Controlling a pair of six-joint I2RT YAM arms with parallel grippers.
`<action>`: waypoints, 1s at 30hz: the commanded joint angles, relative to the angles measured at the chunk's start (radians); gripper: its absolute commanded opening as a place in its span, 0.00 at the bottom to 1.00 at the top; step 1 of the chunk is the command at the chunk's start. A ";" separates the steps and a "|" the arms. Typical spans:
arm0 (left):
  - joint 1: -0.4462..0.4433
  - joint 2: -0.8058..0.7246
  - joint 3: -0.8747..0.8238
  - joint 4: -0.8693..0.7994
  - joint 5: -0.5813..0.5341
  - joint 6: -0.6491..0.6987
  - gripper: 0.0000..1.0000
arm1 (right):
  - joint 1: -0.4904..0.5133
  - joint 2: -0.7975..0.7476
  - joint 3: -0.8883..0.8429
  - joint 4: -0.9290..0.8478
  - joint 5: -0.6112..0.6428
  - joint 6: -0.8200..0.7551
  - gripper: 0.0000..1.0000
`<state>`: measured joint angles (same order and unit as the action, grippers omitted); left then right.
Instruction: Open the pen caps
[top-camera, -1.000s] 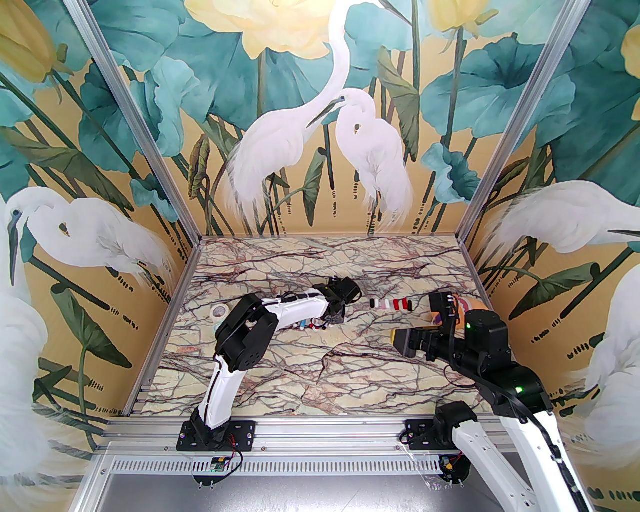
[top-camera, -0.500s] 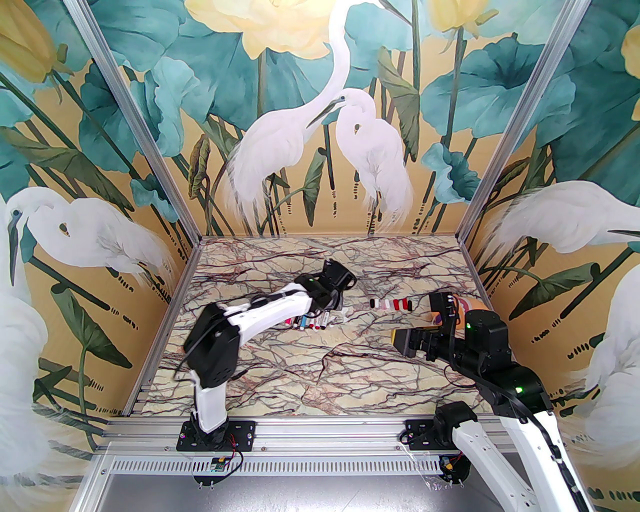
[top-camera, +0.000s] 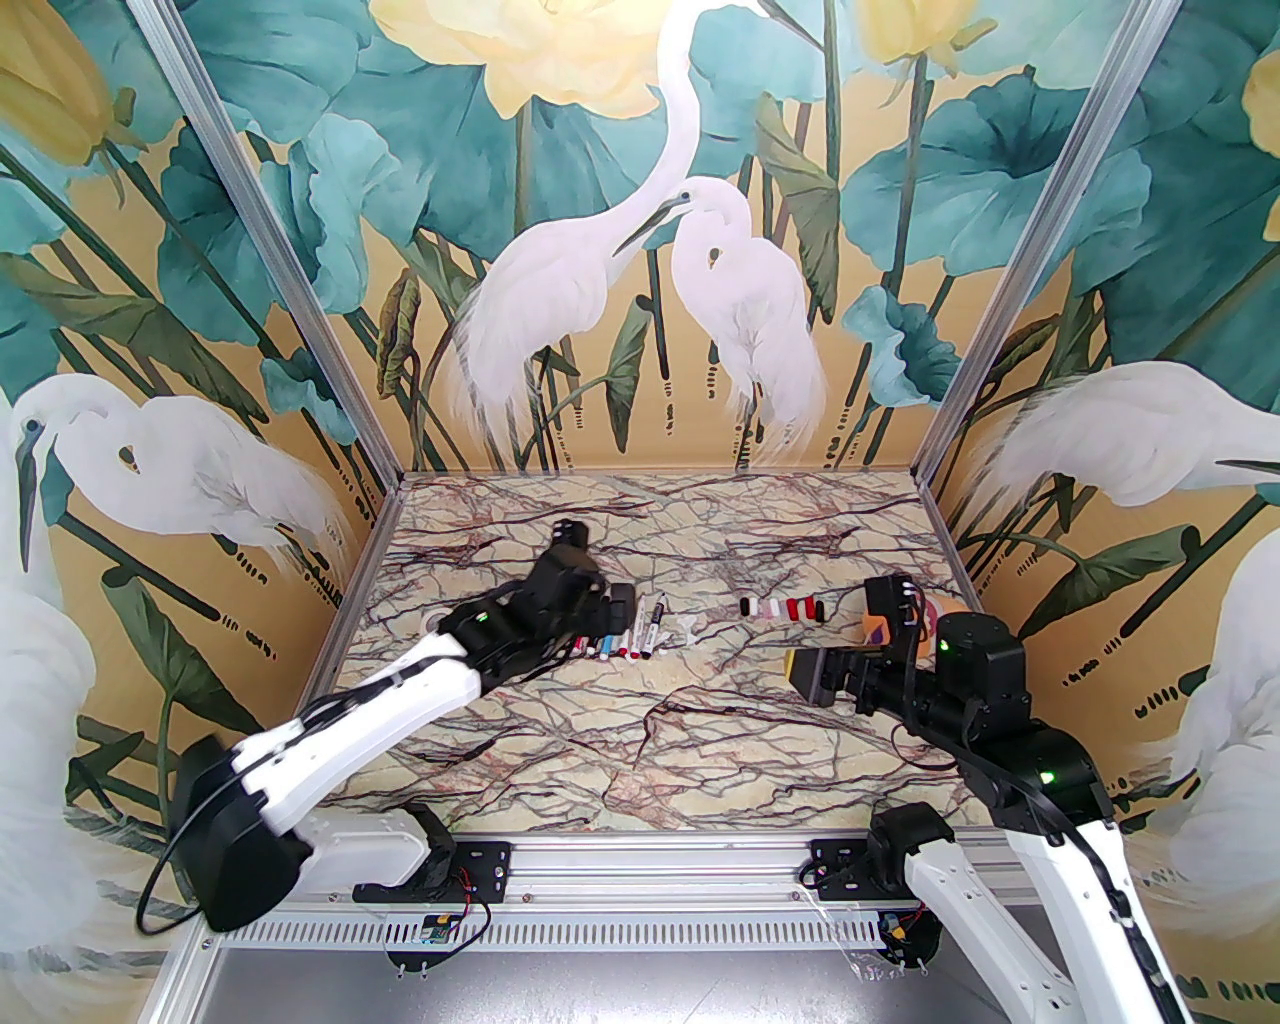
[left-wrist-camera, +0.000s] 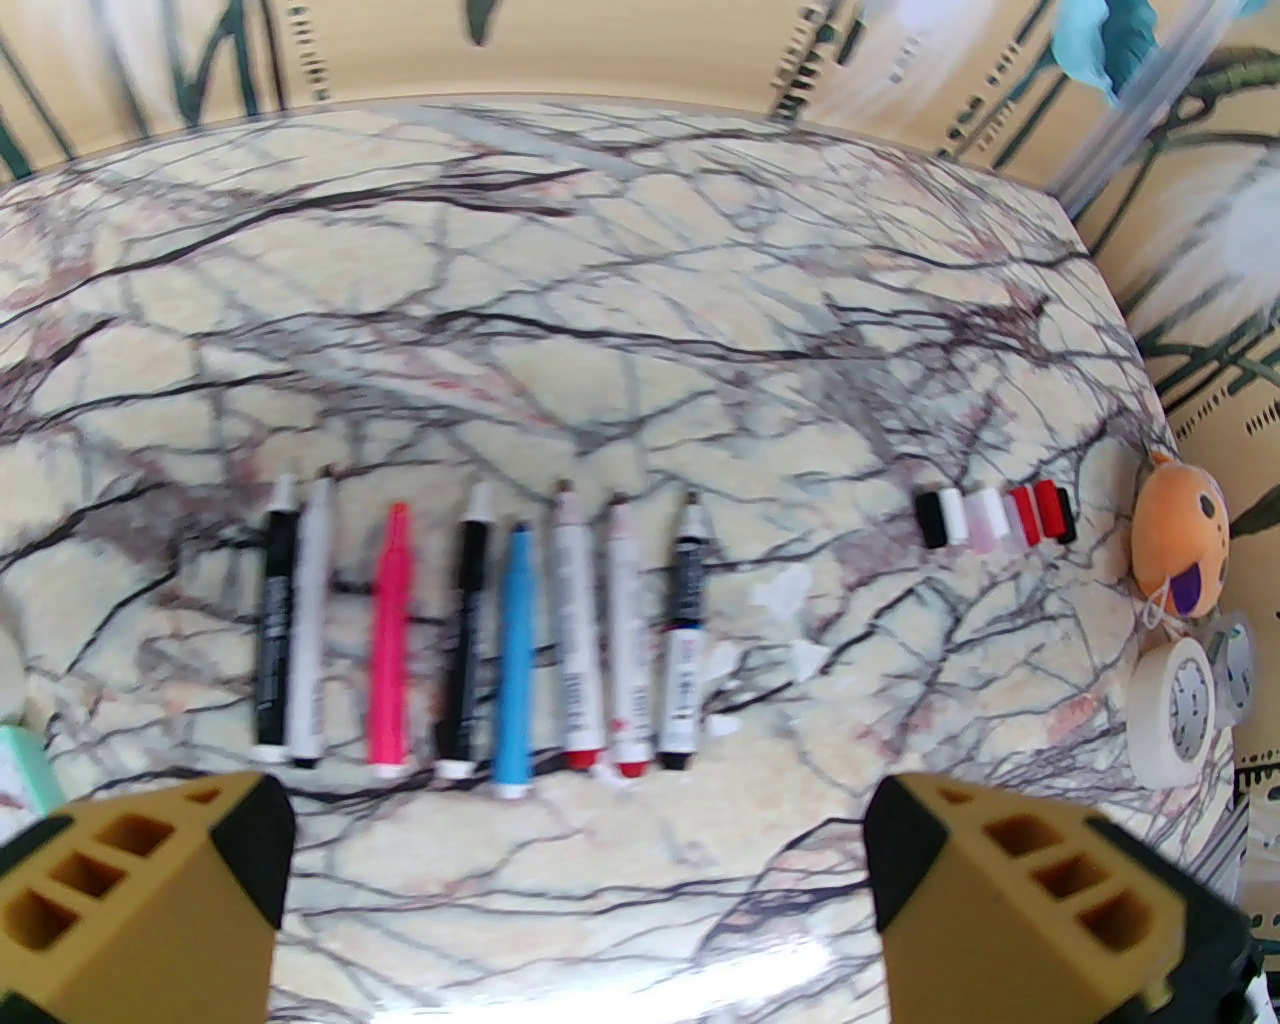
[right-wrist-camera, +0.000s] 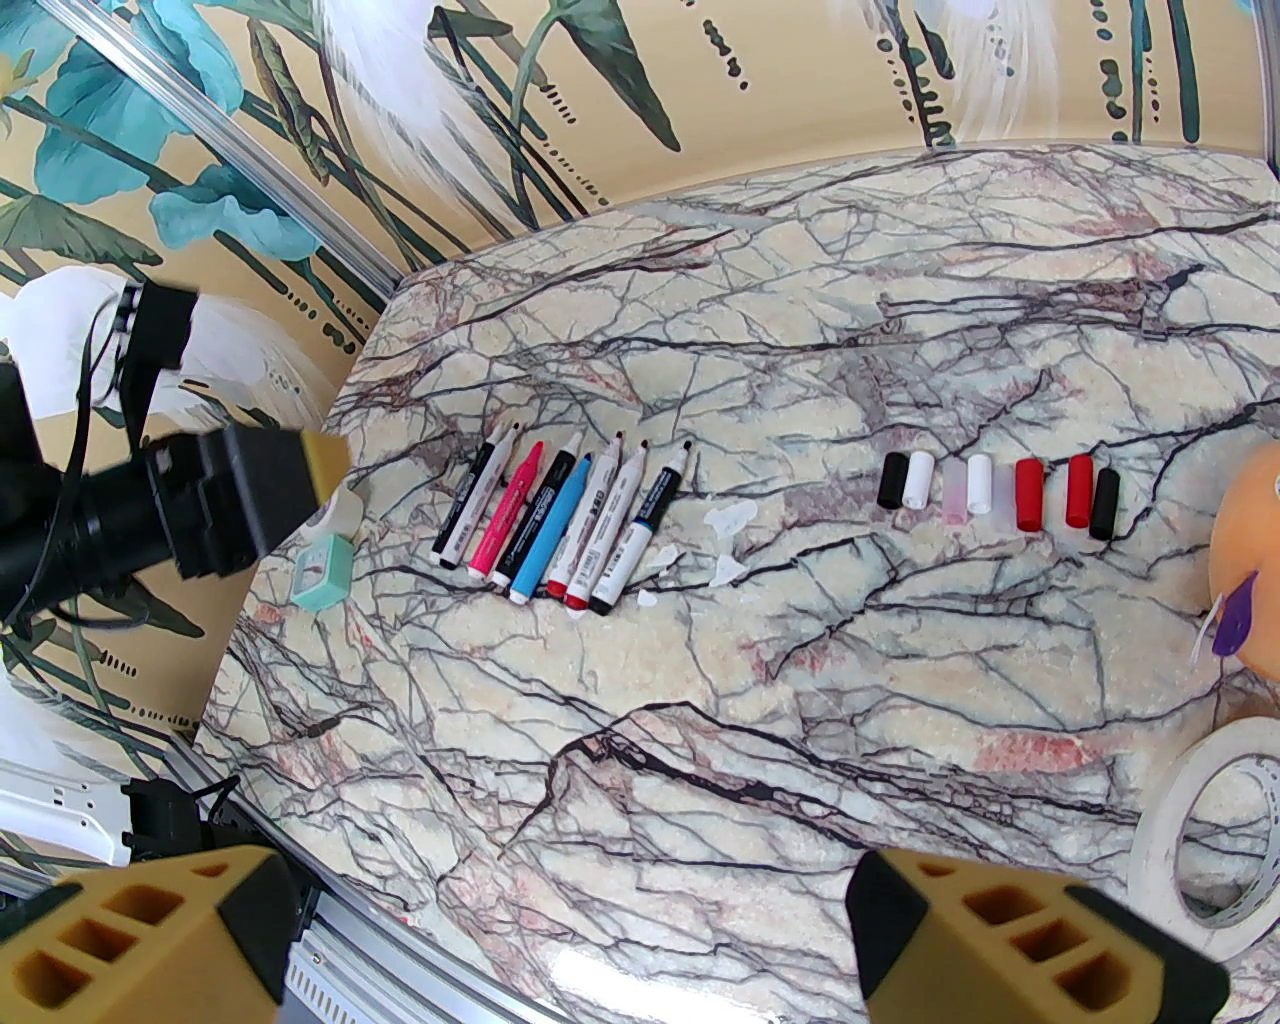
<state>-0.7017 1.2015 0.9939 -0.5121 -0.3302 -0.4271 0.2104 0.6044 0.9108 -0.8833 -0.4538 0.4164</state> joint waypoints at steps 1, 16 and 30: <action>0.063 -0.125 -0.092 0.068 0.027 0.042 1.00 | 0.003 0.017 0.030 0.034 0.072 0.014 0.99; 0.318 -0.355 -0.418 0.270 -0.104 0.154 1.00 | 0.004 0.057 -0.104 0.319 0.327 0.000 0.99; 0.504 -0.241 -0.590 0.723 -0.029 0.354 1.00 | 0.003 0.042 -0.282 0.525 0.545 -0.077 0.99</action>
<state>-0.2127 0.9268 0.4072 0.0521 -0.3893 -0.1596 0.2104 0.6468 0.6529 -0.4492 0.0101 0.3546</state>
